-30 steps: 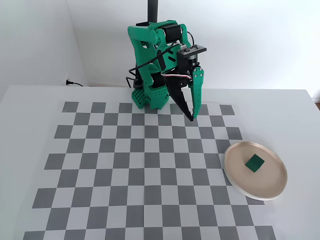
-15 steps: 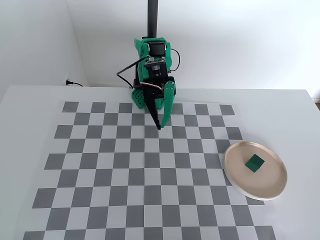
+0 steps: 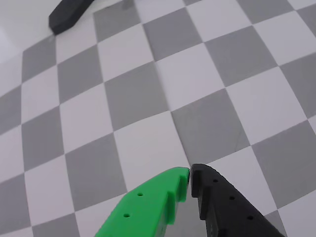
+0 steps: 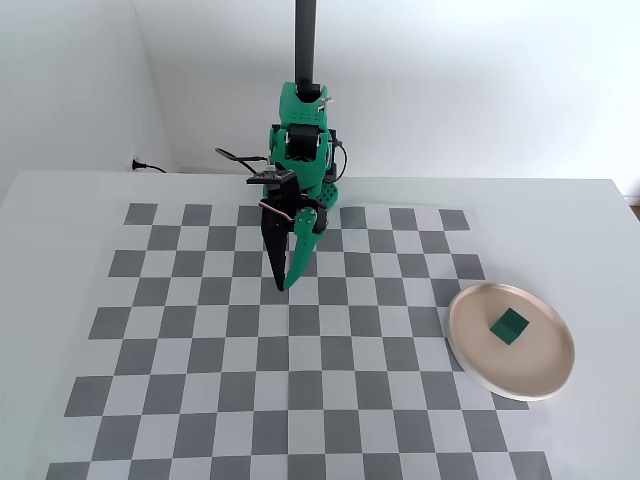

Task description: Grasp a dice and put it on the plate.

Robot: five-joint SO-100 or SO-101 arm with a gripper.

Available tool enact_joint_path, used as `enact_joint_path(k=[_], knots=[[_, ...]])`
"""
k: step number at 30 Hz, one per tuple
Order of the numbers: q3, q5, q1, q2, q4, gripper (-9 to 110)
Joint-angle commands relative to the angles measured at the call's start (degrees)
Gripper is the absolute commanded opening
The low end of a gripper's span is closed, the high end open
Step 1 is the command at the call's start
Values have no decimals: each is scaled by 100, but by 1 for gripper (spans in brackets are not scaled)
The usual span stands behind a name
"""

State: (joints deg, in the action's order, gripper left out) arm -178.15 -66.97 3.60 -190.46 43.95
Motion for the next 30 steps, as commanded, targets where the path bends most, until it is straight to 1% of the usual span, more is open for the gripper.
enact_joint_path(k=[1,2,5,8,10,12,13,16,18,19,22,30], knots=[[88,1239,53,-53,-202,-4],[88,1652,44,-53,-167,-4],[88,2347,97,-62,79,-4],[88,3252,35,-62,431,-4],[88,4017,18,-62,378,-4],[88,5238,202,-62,167,-4],[88,5695,272,-62,141,-4],[88,6390,308,-62,466,-4],[88,6565,211,-62,932,-4],[88,6618,211,-62,976,-4],[88,6715,272,-62,923,-4],[88,6574,229,-62,949,-4]])
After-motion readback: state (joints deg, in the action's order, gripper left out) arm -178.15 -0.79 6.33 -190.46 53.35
